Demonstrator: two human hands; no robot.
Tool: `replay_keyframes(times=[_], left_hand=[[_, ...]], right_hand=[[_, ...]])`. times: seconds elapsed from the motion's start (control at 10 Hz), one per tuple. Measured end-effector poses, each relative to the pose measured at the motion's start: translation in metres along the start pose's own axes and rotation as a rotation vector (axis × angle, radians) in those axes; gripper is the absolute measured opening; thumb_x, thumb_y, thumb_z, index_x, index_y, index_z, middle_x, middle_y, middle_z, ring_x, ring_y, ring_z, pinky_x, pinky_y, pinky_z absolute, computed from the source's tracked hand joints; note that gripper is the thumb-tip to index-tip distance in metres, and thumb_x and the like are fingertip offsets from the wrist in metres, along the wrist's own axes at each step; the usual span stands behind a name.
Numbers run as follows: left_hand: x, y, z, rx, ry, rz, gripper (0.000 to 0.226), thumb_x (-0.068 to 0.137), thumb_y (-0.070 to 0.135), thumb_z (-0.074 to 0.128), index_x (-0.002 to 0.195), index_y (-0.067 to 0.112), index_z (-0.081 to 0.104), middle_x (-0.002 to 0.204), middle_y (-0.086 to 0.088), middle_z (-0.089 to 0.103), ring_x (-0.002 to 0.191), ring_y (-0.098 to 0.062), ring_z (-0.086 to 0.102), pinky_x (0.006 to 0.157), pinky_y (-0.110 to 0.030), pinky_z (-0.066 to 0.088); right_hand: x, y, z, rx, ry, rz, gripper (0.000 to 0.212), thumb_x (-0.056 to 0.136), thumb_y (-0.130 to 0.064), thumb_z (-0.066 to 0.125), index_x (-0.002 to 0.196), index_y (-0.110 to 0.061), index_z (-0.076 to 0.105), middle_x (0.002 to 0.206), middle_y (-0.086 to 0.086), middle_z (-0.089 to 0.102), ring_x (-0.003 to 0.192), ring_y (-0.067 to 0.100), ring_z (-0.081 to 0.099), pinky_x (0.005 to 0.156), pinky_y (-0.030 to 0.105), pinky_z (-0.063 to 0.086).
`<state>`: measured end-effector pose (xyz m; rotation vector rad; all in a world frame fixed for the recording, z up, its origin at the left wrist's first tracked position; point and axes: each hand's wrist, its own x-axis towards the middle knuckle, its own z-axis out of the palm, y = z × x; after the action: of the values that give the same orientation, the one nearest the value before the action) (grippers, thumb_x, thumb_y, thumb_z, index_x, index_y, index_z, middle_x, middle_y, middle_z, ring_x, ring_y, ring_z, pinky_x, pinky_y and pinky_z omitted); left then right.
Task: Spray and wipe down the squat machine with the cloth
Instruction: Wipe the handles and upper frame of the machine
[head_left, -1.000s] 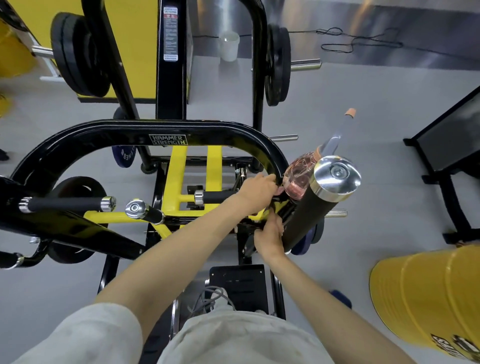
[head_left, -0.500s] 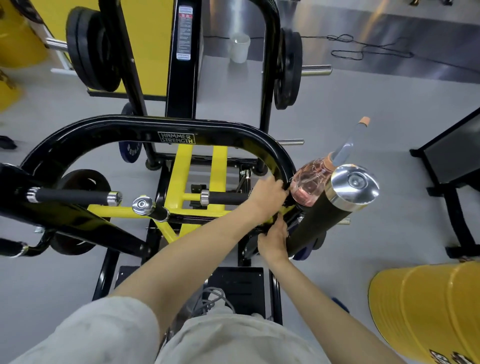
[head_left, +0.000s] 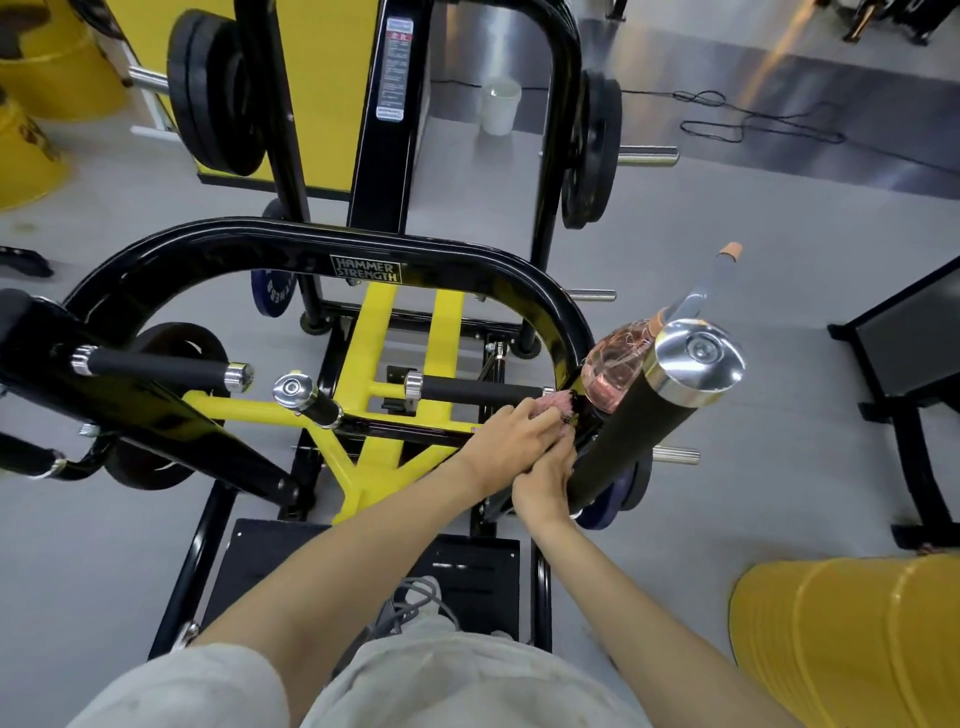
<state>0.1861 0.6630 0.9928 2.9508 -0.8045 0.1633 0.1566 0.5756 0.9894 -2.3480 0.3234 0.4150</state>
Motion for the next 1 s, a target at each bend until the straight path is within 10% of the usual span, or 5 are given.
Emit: replay_keyframes(times=[0.2,0.3,0.4,0.8,1.0], left_hand=[[-0.019,0.000,0.047,-0.175,-0.163,-0.139,0.053,0.087,0.007,0.060,0.138,0.011,0.045,0.133,-0.007,0.043,0.110,-0.027,0.047,0.089,-0.039,0.049],[-0.014,0.009,0.051,-1.196,-0.001,-0.911,0.032,0.095,0.008,0.049,0.125,0.005,0.059,0.127,-0.012,0.055,0.116,-0.030,0.054,0.098,-0.037,0.045],[0.008,0.010,0.043,-2.082,0.158,-1.303,0.031,0.099,0.004,0.035,0.107,0.002,0.064,0.110,-0.017,0.067,0.104,-0.027,0.064,0.090,-0.035,0.053],[0.029,0.001,0.050,-2.500,0.080,-1.257,0.017,0.095,0.007,0.049,0.102,0.000,0.062,0.092,-0.015,0.065,0.084,-0.024,0.066,0.085,-0.036,0.054],[0.007,0.005,0.041,-2.491,0.027,-1.219,0.022,0.098,0.011,0.044,0.099,0.002,0.065,0.088,-0.014,0.069,0.082,-0.022,0.067,0.076,-0.034,0.057]], right_hand=[[0.000,0.006,0.000,0.007,-0.086,-0.077,0.093,0.080,0.009,0.053,0.150,-0.022,0.000,0.152,0.005,0.016,0.139,0.025,0.026,0.112,0.044,0.032],[0.000,0.007,-0.003,-0.026,-0.113,-0.113,0.090,0.081,0.012,0.050,0.152,-0.013,0.000,0.155,0.006,0.009,0.142,0.027,0.019,0.114,0.043,0.028],[-0.003,0.009,0.000,0.014,-0.054,-0.150,0.095,0.080,0.012,0.049,0.152,-0.021,-0.003,0.156,0.001,0.005,0.143,0.024,0.017,0.115,0.044,0.028],[-0.008,0.012,-0.004,0.109,-0.131,-0.214,0.098,0.077,0.022,0.036,0.151,-0.024,-0.009,0.158,-0.009,-0.018,0.142,0.000,-0.010,0.117,0.021,-0.003],[-0.010,0.014,0.001,0.023,-0.053,-0.287,0.094,0.081,0.016,0.041,0.151,-0.021,-0.010,0.151,-0.017,-0.021,0.142,0.002,-0.011,0.121,0.037,0.006]])
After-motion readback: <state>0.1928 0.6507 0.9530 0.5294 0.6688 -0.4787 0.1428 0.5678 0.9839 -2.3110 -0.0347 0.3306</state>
